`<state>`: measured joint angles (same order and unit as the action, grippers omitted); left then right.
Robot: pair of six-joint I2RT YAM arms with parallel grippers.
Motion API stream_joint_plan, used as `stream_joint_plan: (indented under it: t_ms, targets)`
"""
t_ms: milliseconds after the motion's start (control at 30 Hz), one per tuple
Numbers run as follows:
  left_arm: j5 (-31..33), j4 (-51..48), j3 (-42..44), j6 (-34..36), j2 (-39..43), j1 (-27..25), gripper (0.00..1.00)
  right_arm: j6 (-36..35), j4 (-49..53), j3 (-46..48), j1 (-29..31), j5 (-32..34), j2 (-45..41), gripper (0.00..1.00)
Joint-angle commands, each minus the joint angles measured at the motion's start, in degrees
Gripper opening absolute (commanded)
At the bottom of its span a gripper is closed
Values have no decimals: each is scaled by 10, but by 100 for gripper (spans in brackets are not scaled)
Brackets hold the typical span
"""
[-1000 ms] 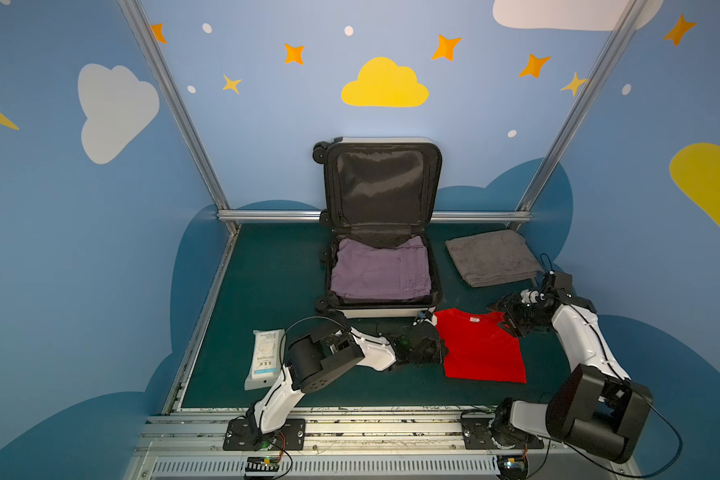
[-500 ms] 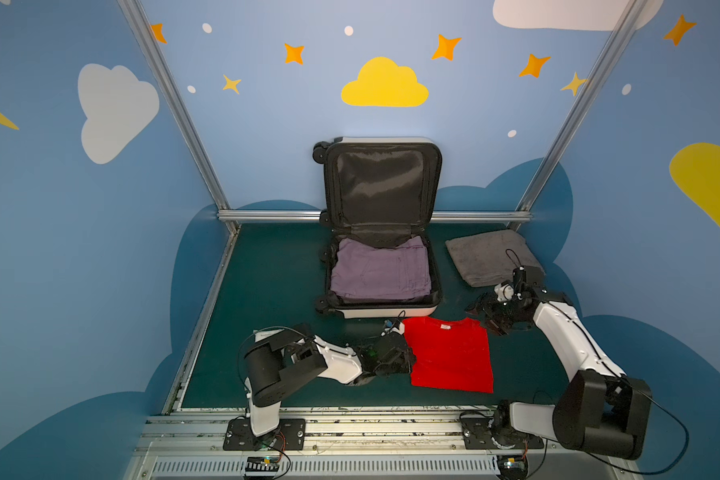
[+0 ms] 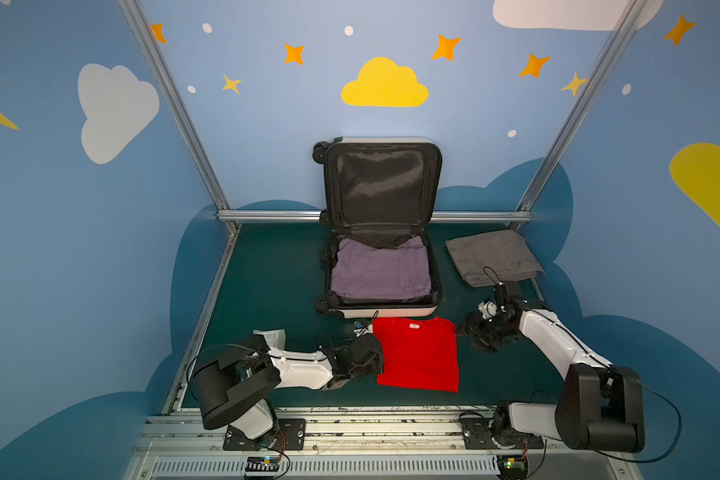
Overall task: Pack the luggage
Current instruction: 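Grasp the red T-shirt's near corners with both grippers, then lift the red T-shirt with both grippers and carry it into the suitcase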
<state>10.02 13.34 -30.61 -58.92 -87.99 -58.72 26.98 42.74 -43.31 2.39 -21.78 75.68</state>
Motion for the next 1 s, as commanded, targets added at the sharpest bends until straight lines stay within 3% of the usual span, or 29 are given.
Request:
stream_joint_plan:
  t_ms: [0,433,533,700,967]
  targets:
    - [36,-76,21,8,11,6,3,0,-27,27,17,8,12,65]
    - [42,-76,29,8,17,6,3,37,-147,75,101,-52,61,55]
    - [42,-77,31,9,19,6,3,41,-164,76,113,-56,73,41]
    - [42,-83,34,12,32,6,3,44,-186,88,116,-79,68,1]
    - [40,-156,26,56,161,1,3,52,-139,77,128,-102,-37,0]
